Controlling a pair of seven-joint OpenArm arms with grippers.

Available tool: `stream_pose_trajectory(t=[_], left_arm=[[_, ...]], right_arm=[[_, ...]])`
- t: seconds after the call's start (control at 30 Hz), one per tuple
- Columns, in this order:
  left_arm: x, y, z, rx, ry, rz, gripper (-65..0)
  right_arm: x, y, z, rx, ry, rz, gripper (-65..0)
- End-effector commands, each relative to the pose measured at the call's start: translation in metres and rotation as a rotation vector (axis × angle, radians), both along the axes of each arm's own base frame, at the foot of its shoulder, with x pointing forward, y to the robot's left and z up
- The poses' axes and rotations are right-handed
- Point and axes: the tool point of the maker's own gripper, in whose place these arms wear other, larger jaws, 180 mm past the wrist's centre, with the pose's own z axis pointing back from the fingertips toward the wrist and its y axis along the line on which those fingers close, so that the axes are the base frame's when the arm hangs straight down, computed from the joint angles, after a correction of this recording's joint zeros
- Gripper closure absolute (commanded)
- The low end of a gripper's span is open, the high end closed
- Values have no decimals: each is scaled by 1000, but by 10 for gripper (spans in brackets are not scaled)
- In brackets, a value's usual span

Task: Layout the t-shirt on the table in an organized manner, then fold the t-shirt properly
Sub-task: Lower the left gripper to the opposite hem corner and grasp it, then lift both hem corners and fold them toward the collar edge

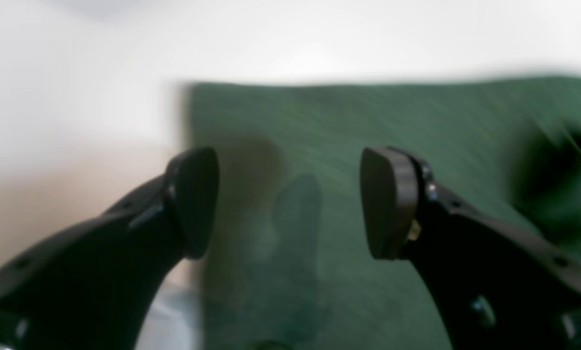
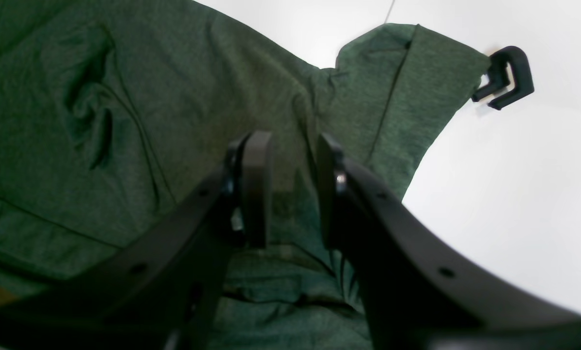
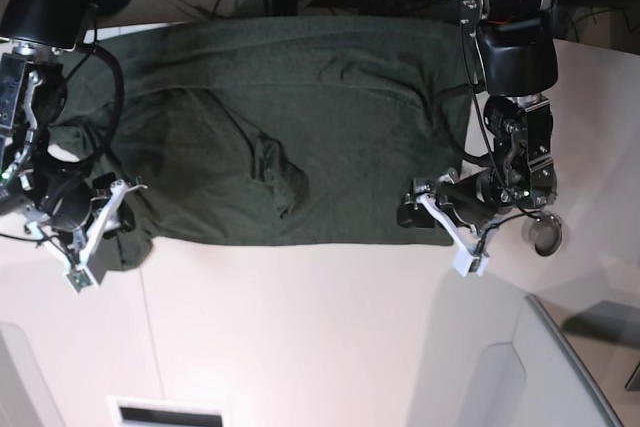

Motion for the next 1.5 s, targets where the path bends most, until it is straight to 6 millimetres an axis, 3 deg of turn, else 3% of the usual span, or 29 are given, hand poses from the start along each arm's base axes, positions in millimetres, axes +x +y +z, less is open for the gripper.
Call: stream_pose_trajectory(t=[0.0, 0.1, 0.2, 0.53, 0.63, 0.8, 1.0, 1.23, 1.47], left_arm=[[19, 13, 21, -52, -66, 42, -434], [23, 33, 28, -215, -81, 134, -434], [28, 44, 30, -247, -79, 164, -433], [33, 48, 31, -198, -73, 145, -441], [39, 51, 40, -228, -101, 165, -449], [42, 60, 50, -261, -133, 184, -609], [45, 63, 51, -261, -150, 199, -617], [30, 34, 3, -200, -21, 125, -617], [37, 47, 3, -209, -15, 215, -617]], right_arm=[[10, -2, 14, 0, -51, 3, -155], [6, -2, 10, 1, -41, 3, -155], [6, -2, 10, 1, -40, 3, -155], [5, -2, 9, 2, -38, 3, -155], [5, -2, 8, 2, -35, 2, -155], [1, -2, 4, 5, -28, 2, -155], [1, -2, 4, 5, -27, 4, -155], [1, -2, 4, 5, -27, 4, -155], [1, -2, 4, 5, -27, 4, -155]])
